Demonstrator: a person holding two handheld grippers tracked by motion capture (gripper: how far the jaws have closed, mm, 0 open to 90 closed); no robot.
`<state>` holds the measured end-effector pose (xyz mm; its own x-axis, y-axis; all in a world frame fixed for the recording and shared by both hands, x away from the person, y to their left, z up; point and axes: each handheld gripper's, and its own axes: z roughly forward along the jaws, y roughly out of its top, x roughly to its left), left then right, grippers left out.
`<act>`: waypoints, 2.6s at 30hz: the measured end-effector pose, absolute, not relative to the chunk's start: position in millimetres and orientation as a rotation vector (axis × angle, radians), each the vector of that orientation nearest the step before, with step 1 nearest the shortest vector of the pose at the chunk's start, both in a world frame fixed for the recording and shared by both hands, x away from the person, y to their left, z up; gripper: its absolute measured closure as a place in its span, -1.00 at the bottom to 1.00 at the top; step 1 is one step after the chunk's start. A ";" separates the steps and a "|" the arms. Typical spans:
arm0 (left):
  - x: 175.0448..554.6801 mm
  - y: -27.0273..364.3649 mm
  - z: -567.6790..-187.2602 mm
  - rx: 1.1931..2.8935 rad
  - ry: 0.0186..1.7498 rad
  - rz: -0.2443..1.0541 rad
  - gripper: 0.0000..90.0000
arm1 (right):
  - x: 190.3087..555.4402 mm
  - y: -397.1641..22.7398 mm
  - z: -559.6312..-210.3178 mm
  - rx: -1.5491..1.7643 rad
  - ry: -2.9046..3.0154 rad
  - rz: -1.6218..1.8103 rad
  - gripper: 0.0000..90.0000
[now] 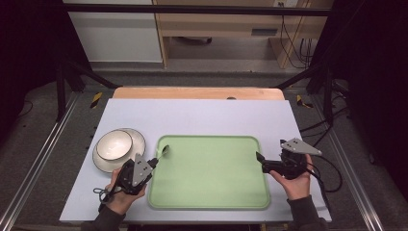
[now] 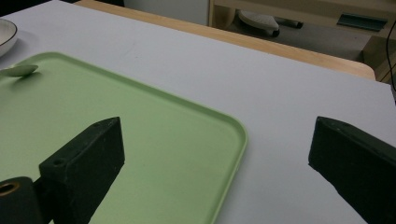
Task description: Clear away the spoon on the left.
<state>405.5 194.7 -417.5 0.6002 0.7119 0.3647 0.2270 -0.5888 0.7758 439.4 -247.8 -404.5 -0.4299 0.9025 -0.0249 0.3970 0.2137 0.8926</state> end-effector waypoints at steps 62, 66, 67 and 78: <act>395.3 164.2 -436.3 2.349 0.542 0.859 0.36 | 439.3 -247.5 -404.5 1.195 1.950 1.160 -0.92; 395.4 164.8 -437.2 2.349 0.550 0.847 0.25 | 439.4 -247.4 -404.6 1.195 1.951 1.161 -0.92; 395.4 164.8 -437.2 2.349 0.550 0.847 0.21 | 439.4 -247.4 -404.6 1.195 1.952 1.160 -0.92; 395.7 163.7 -440.1 2.371 0.533 0.830 -0.02 | 439.7 -246.8 -405.0 1.195 1.958 1.160 -0.92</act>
<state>395.7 163.7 -440.1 0.7285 0.5277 0.4368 0.1768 -0.7609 0.6243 439.7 -246.8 -405.0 -0.4433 0.8960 -0.0255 0.4086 0.2273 0.8840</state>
